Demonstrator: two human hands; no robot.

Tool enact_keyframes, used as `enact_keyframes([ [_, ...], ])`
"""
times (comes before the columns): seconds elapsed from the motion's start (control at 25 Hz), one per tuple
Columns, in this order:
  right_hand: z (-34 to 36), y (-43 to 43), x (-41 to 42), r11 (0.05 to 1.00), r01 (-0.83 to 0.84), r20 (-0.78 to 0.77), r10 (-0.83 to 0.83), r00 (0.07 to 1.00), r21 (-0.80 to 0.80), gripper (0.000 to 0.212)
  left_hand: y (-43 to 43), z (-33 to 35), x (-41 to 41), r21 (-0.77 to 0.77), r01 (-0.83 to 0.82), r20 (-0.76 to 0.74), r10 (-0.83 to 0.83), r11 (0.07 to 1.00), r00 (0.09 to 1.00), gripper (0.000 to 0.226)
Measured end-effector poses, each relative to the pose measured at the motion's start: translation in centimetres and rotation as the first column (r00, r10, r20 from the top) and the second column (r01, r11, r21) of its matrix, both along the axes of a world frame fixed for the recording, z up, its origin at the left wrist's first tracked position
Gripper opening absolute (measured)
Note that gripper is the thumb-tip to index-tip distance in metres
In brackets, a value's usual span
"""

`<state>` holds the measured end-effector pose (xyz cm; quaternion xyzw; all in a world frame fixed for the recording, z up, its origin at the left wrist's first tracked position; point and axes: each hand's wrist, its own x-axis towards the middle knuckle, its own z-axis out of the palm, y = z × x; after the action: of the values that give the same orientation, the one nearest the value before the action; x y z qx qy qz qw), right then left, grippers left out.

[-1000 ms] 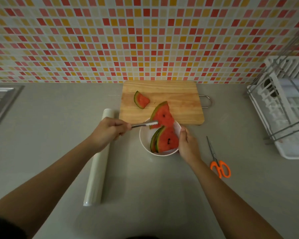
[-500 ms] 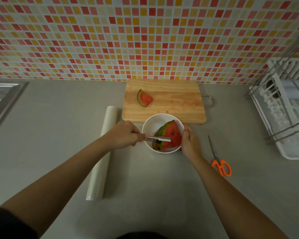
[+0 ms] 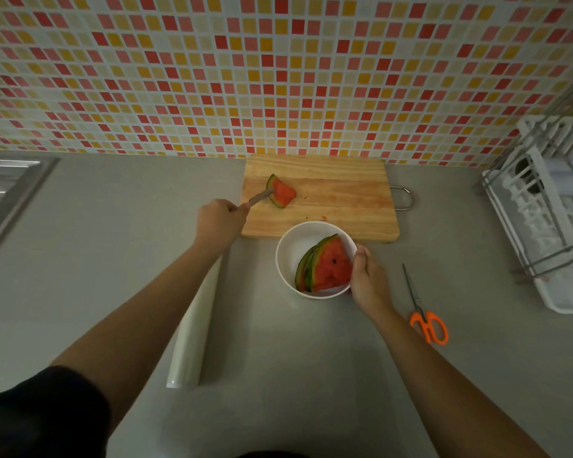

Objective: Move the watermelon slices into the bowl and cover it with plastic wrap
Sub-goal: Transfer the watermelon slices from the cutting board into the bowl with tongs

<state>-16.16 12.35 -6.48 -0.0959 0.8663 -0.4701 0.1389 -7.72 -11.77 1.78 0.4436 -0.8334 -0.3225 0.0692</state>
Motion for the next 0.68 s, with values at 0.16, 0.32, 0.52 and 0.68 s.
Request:
enact_keyframes([
  [0.16,0.0,0.0,-0.2,1.0,-0.008,0.008,0.008,1.0,0.012,0.038,0.1,-3.4,-1.9,0.196,-0.134,-0.09,0.154,0.971,0.984,0.039],
  [0.32,-0.1,0.1,-0.1,1.0,-0.009,0.016,0.009,1.0,-0.003,0.038,0.2,-3.8,-2.9,0.186,-0.156,-0.169,0.188,0.97,0.968,0.026],
  [0.52,-0.1,0.0,0.0,0.999,-0.013,0.024,0.014,1.0,-0.035,0.038,0.6,-0.3,0.7,-0.058,-0.018,-0.324,-0.002,0.998,0.946,0.024],
  [0.68,0.0,0.0,0.2,0.998,0.003,0.023,-0.002,1.0,-0.068,0.033,4.1,0.4,5.8,-0.137,0.056,-0.343,-0.101,0.989,0.934,0.015],
])
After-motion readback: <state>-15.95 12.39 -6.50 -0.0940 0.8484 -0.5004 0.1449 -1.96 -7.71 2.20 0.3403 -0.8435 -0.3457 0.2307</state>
